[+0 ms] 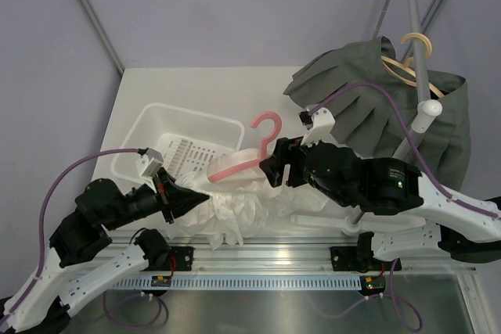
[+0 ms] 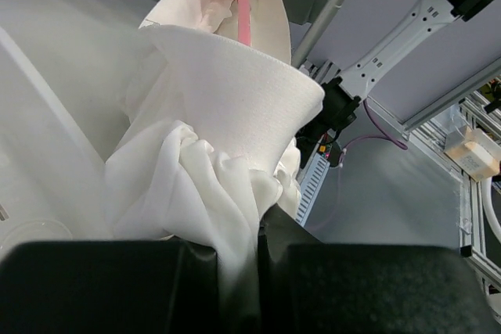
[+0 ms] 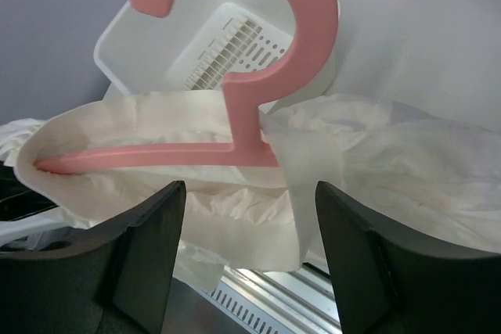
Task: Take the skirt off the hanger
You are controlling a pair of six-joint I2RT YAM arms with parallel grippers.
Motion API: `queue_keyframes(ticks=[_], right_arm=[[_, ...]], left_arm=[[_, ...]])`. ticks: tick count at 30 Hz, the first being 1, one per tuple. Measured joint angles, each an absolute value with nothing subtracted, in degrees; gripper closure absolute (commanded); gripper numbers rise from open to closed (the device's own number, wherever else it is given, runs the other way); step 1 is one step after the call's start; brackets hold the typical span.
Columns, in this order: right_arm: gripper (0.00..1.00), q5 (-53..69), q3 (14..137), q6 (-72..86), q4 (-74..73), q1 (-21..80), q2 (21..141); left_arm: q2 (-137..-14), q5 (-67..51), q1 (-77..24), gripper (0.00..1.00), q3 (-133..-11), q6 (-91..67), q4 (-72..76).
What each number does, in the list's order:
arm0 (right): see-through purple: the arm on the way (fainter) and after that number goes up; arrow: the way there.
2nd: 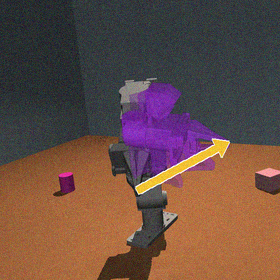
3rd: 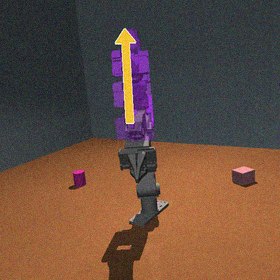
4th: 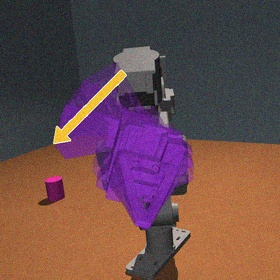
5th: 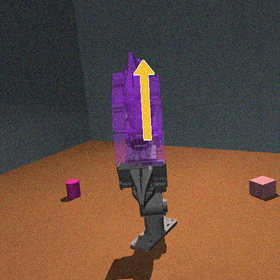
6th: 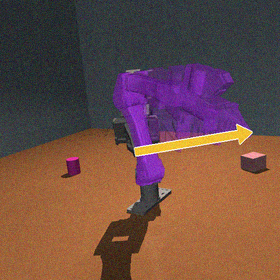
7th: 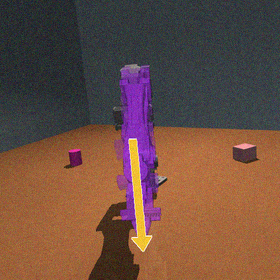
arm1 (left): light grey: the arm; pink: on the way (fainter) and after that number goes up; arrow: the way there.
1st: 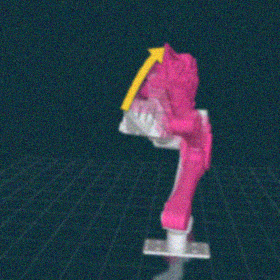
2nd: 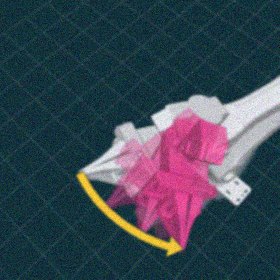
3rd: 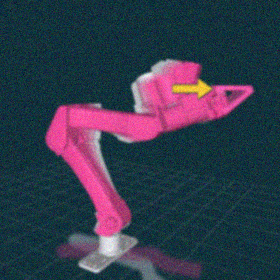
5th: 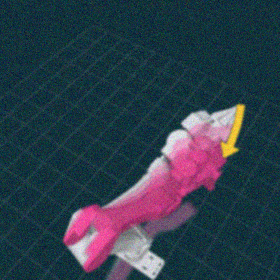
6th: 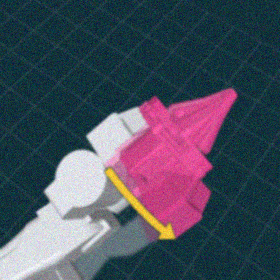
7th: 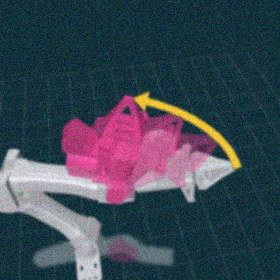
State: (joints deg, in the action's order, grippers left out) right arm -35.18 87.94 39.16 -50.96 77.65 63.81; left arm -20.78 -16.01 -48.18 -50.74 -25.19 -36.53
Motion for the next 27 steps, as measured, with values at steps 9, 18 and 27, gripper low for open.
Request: queue_keyframes(ticks=[9, 18, 27], right_arm=[[0.36, -37.2, 86.6, 36.7, -45.8, 77.6, 64.5], [0.41, -37.0, 87.9, 34.3, -42.9, 77.6, 67.5], [0.66, -37.4, 89.6, 32.2, -41.8, 77.6, 70.4]], left_arm=[[-19.4, -18.2, -48.2, 1.00, -52.4, -25.2, -35.7], [-19.1, -19.6, -48.2, 1.00, -52.4, -25.6, -34.4], [-18.9, -20.2, -48.2, 1.00, -52.0, -26.2, -33.5]])
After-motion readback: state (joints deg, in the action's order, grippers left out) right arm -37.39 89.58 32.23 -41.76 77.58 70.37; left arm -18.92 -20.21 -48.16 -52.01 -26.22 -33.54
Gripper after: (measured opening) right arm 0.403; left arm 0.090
